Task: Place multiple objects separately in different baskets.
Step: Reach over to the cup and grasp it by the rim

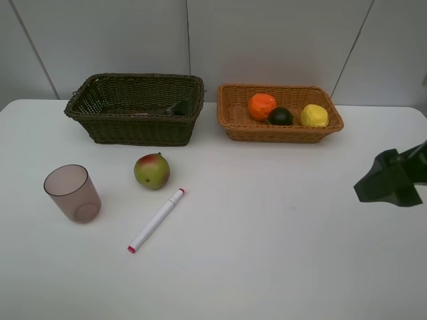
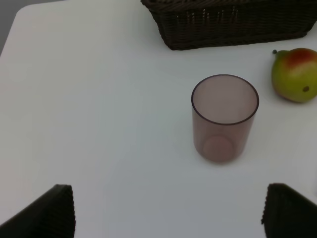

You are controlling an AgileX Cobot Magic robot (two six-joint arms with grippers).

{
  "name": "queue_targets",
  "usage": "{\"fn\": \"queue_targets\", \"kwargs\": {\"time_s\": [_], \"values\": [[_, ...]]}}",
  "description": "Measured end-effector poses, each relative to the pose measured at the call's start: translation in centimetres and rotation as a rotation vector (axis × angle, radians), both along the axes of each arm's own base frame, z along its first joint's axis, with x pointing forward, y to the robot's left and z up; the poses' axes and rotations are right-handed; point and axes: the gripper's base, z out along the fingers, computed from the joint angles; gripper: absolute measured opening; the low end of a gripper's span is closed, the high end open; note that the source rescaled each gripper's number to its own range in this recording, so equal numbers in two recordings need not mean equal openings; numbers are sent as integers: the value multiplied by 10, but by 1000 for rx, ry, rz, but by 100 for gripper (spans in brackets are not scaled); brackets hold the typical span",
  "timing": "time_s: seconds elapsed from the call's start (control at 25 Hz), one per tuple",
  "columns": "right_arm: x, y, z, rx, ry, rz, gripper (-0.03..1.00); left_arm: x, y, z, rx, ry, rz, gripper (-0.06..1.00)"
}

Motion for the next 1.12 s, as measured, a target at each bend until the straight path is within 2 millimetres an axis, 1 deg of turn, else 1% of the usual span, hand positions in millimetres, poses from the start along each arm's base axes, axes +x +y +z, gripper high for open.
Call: {"fn": "queue_targets", "kwargs": {"time_s": [0.2, 0.32, 0.4, 0.64, 0.84, 1.12], "values": [[-48, -17, 1, 64, -133, 0, 100, 0, 0, 0, 0, 0, 0, 100], [-70, -25, -3, 77, -176, 11, 100, 0, 0, 0, 0, 0, 0, 100], [-82, -29, 1, 103, -249, 25, 100, 0, 0, 0, 0, 0, 0, 100], [-104, -36, 7, 145, -393, 61, 100, 0, 0, 0, 0, 0, 0, 100], [-116, -40, 9, 164, -467, 69, 100, 0, 0, 0, 0, 0, 0, 100], [-140, -50, 9, 213, -611, 69, 100, 0, 0, 0, 0, 0, 0, 100]]}}
